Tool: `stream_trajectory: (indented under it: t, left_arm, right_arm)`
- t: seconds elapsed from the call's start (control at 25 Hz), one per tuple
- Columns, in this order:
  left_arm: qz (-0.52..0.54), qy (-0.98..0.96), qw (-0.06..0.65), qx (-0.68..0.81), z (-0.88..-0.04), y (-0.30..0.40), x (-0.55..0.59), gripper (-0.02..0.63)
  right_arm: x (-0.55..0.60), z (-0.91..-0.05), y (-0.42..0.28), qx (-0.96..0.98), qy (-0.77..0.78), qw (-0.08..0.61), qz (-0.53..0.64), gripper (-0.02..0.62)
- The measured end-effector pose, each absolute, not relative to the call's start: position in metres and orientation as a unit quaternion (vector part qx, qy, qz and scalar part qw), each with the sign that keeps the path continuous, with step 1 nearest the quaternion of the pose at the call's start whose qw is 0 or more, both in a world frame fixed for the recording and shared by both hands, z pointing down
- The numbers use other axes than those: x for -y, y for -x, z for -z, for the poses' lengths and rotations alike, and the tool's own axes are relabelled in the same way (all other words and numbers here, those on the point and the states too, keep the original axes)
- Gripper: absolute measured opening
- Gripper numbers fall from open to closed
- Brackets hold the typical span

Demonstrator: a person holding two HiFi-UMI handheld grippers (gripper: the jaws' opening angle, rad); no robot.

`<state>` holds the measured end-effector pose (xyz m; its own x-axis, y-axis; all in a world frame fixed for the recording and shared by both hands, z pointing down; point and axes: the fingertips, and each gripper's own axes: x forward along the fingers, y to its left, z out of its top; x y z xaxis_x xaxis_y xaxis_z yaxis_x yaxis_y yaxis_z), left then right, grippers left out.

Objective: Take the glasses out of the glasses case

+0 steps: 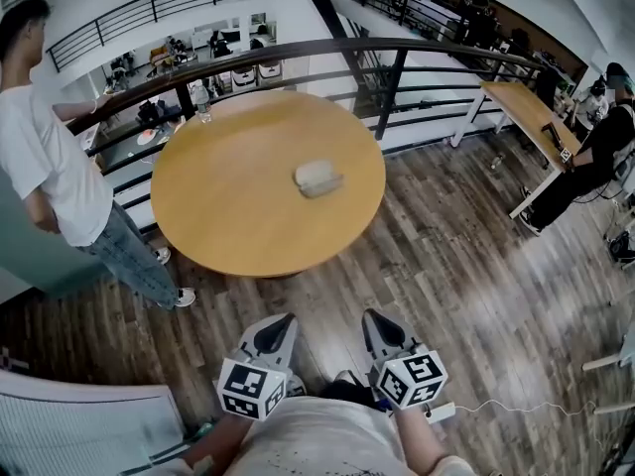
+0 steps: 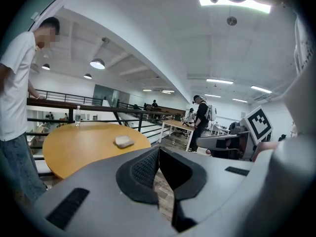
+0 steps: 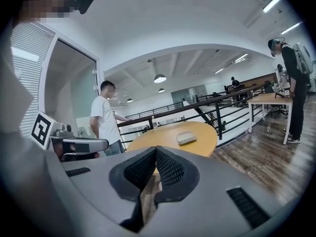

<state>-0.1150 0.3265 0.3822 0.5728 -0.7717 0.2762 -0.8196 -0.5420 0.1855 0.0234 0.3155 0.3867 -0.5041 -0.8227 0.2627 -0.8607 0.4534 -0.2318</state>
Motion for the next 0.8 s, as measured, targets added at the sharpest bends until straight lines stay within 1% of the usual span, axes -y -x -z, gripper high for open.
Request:
stream_trajectory:
  t: [0.48, 0.8]
  left_arm:
    - [-0.072, -0.88, 0.151, 0.445, -0.391, 0.124, -0.293, 0.025]
    - [-0.086, -0.876, 0.159, 0.446, -0.41, 0.103, -0.219, 0.025]
  right_arm:
    - [-0.289, -0.389, 0.0, 0.857, -0.489, 0.059, -0.153, 0.025]
    - [-0.215, -0.409, -0.014, 0.868, -0.47, 0.064, -0.15, 0.025]
